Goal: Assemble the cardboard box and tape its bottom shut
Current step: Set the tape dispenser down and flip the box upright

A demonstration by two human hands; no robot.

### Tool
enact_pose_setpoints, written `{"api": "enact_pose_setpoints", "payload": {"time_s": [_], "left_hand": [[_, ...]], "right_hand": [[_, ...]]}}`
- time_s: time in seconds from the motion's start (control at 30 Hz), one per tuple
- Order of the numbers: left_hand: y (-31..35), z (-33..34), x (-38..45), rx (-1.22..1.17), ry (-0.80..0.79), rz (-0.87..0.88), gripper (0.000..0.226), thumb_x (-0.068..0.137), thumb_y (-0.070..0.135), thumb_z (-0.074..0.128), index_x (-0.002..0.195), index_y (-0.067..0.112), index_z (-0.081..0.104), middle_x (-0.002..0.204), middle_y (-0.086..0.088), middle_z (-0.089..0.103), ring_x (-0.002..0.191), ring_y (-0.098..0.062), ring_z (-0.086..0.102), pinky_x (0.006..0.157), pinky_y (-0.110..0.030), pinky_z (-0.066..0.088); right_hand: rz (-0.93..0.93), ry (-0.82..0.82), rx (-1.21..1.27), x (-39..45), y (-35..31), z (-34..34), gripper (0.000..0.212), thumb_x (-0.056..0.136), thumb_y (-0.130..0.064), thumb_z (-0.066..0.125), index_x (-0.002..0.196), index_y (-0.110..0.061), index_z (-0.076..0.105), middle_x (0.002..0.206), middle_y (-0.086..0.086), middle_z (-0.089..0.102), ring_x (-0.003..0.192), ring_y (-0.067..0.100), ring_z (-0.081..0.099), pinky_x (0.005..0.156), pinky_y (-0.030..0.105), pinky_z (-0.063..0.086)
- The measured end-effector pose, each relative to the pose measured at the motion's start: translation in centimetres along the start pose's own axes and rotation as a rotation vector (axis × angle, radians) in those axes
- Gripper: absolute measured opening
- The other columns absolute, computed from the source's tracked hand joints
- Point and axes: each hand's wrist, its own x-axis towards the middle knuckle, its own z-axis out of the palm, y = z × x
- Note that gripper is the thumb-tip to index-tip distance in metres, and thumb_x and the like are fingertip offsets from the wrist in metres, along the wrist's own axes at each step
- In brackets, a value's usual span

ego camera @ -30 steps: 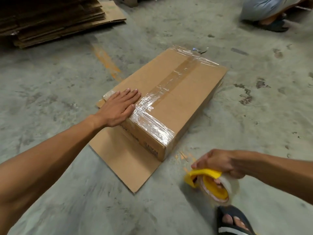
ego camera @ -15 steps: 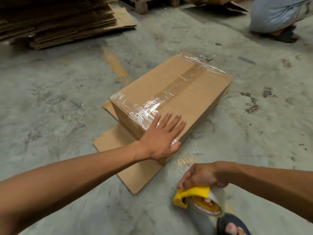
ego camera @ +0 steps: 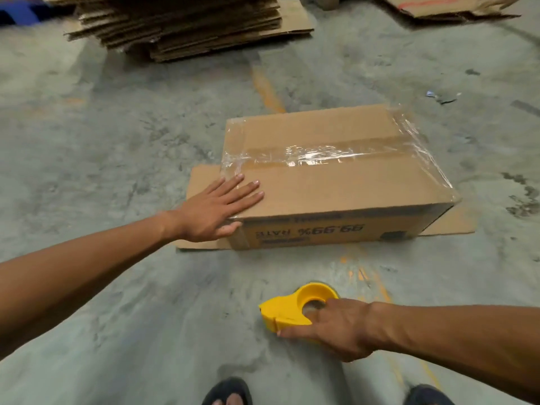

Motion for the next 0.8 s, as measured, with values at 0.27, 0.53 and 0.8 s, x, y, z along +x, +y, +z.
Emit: {"api": "enact_pose_setpoints", "payload": {"time_s": [0.27, 0.53, 0.8], "left_hand": [[-2.5, 0.5, -2.9, -0.083, 0.022, -0.095, 0.068, 0.102, 0.045, 0.030, 0.157, 0.023, -0.003, 0.166, -0.001, -0.007, 0.152, -0.025, -0.012, 0.123, -0.045, 0.007], [-2.3, -0.2, -0.4, -0.461, 0.043, -0.345, 0.075, 0.091, 0.071, 0.009, 0.153, 0.034, -0.010, 0.161, 0.007, -0.024, 0.147, -0.012, -0.026, 0.122, -0.038, -0.008], [-4.7, -1.1, 5.2, -0.680, 0.107, -0.698, 0.081, 0.096, 0.060, 0.032, 0.157, 0.019, -0.002, 0.165, -0.006, -0.010, 0.151, -0.024, -0.011, 0.121, -0.038, -0.001]], "right_hand": [[-0.098, -0.129, -0.053, 0.8, -1.0, -2.2, 0.067, 0.092, -0.005, 0.060, 0.152, -0.022, 0.036, 0.147, 0.021, 0.042, 0.133, 0.040, 0.042, 0.102, 0.047, 0.041], [-0.064, 0.406, 0.534, -2.4, 3.5, -9.6, 0.030, 0.090, -0.018, 0.051, 0.109, -0.024, 0.073, 0.088, 0.005, 0.075, 0.070, 0.012, 0.066, 0.066, 0.015, 0.046], [0.763, 1.127, 0.324, -4.8, 20.2, -11.2, 0.042, 0.096, -0.034, 0.049, 0.137, -0.030, 0.053, 0.140, 0.007, 0.052, 0.130, 0.029, 0.043, 0.106, 0.049, 0.034]]}}
